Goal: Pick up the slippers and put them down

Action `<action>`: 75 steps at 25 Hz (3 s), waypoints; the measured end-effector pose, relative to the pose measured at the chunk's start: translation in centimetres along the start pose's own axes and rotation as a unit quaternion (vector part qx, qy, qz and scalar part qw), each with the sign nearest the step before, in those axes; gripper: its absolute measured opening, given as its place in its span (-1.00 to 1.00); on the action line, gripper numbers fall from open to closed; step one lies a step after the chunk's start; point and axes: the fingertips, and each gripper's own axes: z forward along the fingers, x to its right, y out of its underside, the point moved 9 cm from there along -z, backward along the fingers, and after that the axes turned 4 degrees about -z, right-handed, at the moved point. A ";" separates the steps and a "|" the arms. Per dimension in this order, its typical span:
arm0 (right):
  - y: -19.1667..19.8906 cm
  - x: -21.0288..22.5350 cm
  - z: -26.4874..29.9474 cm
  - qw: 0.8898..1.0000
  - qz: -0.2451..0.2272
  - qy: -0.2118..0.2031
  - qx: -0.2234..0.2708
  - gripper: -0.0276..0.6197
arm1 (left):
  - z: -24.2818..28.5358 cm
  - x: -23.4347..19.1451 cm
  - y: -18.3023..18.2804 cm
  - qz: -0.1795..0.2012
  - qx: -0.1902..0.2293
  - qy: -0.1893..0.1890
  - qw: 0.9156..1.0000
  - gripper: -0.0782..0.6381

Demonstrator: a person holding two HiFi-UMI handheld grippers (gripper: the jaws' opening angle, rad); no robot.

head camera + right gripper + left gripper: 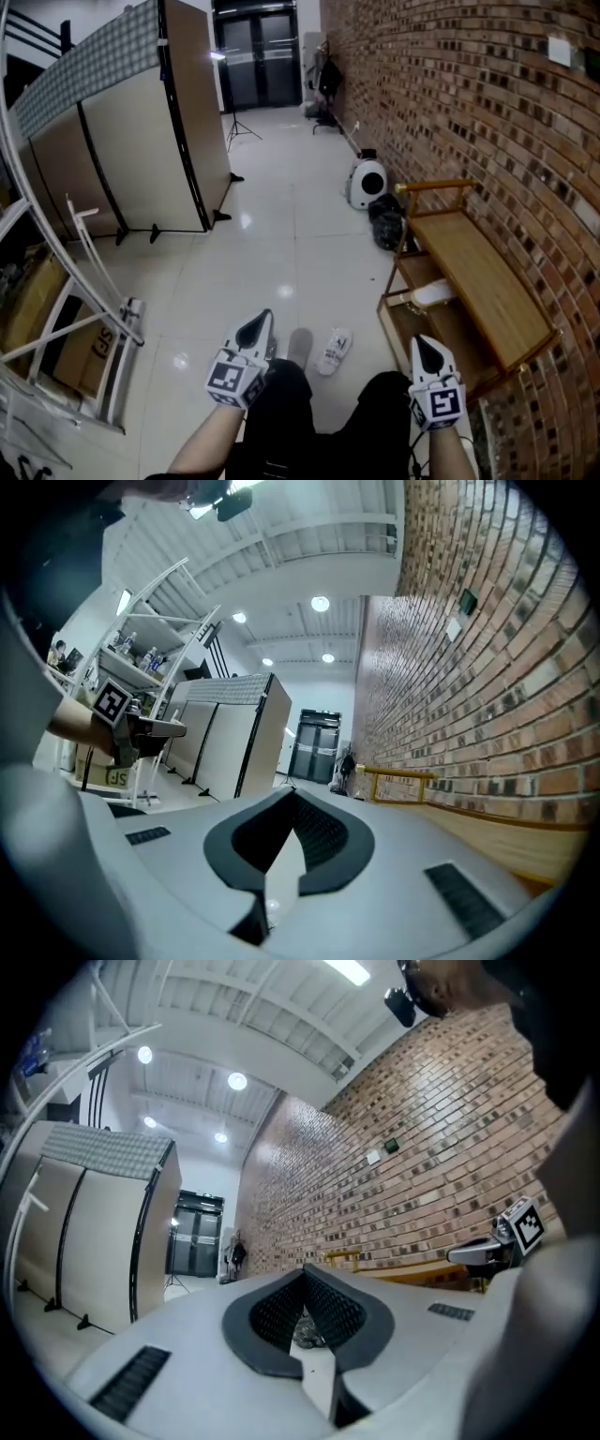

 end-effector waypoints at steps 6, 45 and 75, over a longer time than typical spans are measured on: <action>0.2 0.2 -2.0 0.999 0.036 0.017 0.020 -0.89 | -3.3 -0.3 1.3 0.002 0.001 -0.027 1.000 -0.77; 1.4 1.0 -13.2 0.995 0.096 -0.038 0.000 -0.89 | -16.3 12.1 -0.3 -0.010 -0.025 -0.094 0.995 -0.77; 1.2 -0.1 -17.4 0.993 0.109 -0.053 0.010 -0.89 | -19.1 17.1 1.1 -0.007 -0.010 -0.073 0.997 -0.77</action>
